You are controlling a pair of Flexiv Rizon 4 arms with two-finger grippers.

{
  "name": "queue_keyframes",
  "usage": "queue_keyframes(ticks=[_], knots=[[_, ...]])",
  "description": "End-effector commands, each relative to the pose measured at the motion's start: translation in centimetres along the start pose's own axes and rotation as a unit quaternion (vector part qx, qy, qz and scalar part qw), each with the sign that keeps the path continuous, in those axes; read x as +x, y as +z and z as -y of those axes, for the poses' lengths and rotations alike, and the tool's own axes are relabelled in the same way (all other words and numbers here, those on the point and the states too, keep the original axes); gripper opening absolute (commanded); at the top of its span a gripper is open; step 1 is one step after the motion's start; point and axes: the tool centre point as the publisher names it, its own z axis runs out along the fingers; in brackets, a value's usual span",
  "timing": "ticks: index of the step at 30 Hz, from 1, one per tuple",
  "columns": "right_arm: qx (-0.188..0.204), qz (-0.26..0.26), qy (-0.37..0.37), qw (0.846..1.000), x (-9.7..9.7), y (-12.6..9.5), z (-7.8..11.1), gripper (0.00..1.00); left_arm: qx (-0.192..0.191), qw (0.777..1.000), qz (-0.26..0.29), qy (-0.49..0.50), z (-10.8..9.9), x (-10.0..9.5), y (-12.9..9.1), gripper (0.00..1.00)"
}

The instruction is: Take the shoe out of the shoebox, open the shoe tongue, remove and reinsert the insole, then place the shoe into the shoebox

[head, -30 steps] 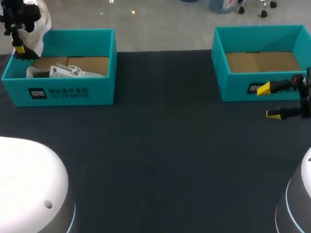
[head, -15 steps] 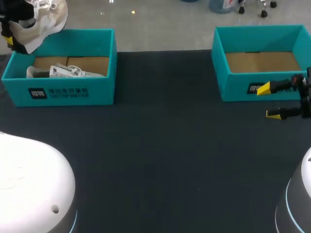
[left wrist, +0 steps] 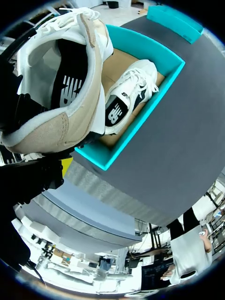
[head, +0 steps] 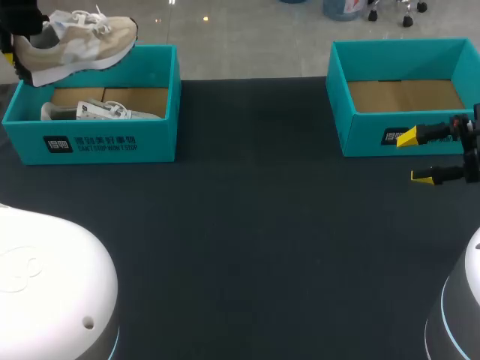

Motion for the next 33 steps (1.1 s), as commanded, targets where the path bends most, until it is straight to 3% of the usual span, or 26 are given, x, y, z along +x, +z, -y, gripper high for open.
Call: queue_keyframes(ticks=[1,18,33], knots=[[0.0,0.002,0.001,1.0,0.1,0.0,0.1,1.0,-0.038,0.988,0.002,0.15,0.6,0.6,-0.1,0.0],[0.0,0.002,0.001,1.0,0.1,0.0,0.1,1.0,-0.038,0.988,0.002,0.15,0.6,0.6,-0.1,0.0],[0.0,0.002,0.001,1.0,0.1,0.0,0.1,1.0,-0.063,0.975,0.024,0.214,-5.0,-1.3,1.9,0.0]])
